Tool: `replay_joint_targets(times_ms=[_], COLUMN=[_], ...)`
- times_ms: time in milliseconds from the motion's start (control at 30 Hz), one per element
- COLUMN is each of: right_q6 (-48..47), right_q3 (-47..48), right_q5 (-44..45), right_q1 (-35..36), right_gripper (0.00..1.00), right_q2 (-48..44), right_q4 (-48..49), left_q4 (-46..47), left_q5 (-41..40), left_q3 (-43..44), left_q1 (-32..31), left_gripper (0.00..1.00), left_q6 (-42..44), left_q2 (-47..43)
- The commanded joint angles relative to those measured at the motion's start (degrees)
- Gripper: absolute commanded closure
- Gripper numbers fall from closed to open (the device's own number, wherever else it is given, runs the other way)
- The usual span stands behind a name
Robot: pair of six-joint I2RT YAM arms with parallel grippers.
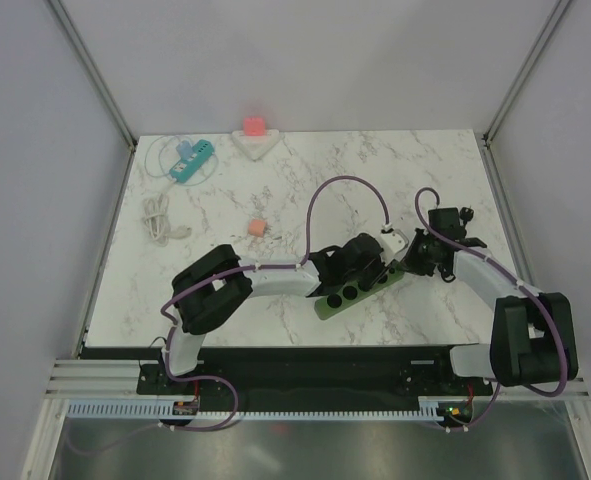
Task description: Pull the plug off the socket
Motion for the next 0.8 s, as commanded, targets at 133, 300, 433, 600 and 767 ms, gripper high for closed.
replay_joint_targets(times_ms=[133,300,433,600,767], right_q6=[-0.47,0.14,0.40,0.58,0.49], right_q3=[-6.76,-9.13,-9.40,-9.49,-9.22], right_q5=[3.45,3.54,3.98,4.33,4.68], right_q1=[-0.05,-0.14,-0.14,0.21,0.82], right_gripper=[0.87,0.87,0.87,0.88,0.88], right_q2=[0.25,-0.90,-1.25,-0.55,0.06], right_q4=[-0.14,0.13,-0.05,-0.49,-0.40], left_q4=[1.96,9.34,19.87,16.57,10.14], left_q5=[-1.72,-14.11,-20.62,-19.93,-1.09], left_q3=[3.76,1.92,-2.02,-0.28,0.25], left_q1=[-0.45,-4.23,-7.04,-7.23,-1.61], left_gripper=[0.98,0.98,0.98,0.98,0.98], left_q6=[-4.20,7.02,14.07,11.91,-2.86], left_q2=[-3.16,-4.39,-4.92,-4.04,-5.79])
